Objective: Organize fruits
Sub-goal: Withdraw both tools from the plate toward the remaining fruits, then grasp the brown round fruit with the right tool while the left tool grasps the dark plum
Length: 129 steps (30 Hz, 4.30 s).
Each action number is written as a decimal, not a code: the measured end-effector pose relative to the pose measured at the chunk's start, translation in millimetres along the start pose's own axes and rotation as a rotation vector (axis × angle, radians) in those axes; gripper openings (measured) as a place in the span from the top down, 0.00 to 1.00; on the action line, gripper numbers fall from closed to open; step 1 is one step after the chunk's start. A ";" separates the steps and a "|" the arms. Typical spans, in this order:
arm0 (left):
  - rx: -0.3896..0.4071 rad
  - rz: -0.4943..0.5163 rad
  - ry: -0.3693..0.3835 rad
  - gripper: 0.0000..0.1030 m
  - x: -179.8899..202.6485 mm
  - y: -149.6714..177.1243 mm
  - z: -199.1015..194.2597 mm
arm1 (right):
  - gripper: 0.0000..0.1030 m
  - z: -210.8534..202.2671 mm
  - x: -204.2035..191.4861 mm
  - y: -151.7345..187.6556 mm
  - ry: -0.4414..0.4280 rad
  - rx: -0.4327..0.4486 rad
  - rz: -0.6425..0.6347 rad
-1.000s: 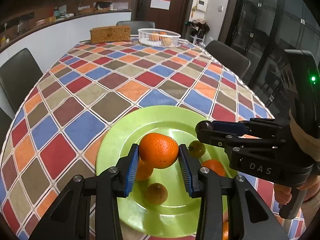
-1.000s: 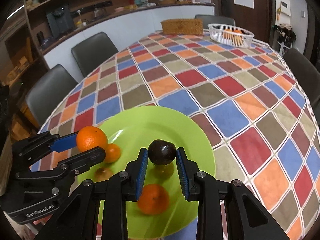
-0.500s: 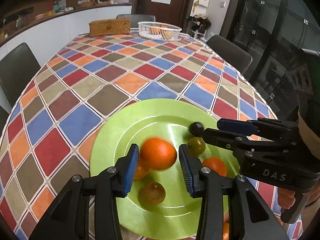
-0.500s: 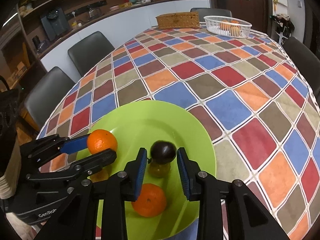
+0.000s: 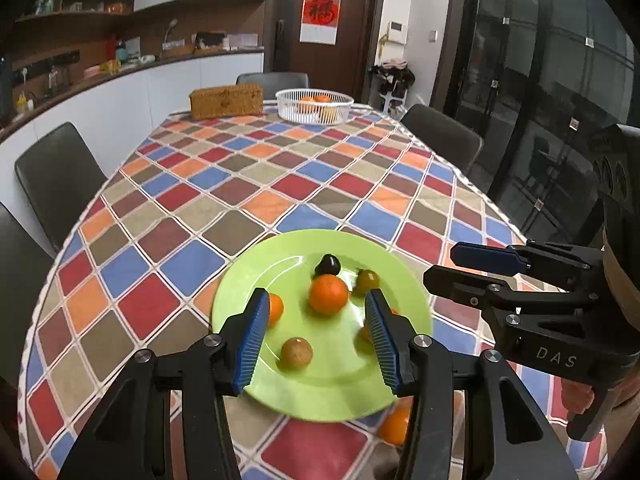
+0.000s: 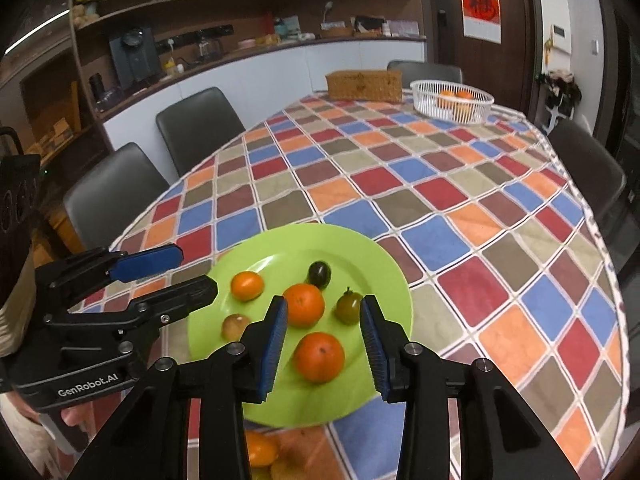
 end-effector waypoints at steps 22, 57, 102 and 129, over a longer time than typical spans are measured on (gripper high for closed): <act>0.084 0.075 -0.028 0.44 41.0 50.0 -92.6 | 0.55 -90.9 -41.6 45.1 0.032 0.070 -0.190; -0.202 0.079 -0.031 0.44 58.7 142.9 -17.9 | 0.55 -14.5 -38.7 131.1 -0.080 -0.216 -0.474; -0.192 0.052 0.055 0.73 65.3 140.3 -14.7 | 0.78 -13.1 -40.2 131.2 -0.139 -0.181 -0.400; -0.158 0.026 0.053 0.73 60.9 132.2 -23.6 | 0.74 -9.5 -34.0 128.2 -0.145 -0.205 -0.304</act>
Point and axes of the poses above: each gripper's, at about its wrist camera, not at the fingertips, and z roughly the way its jaws point, x to its right, y to its underside, the point moved 5 cm from there along z, roughly the way its jaws point, and after that the axes turned 3 degrees about -z, right-handed, at the moved point
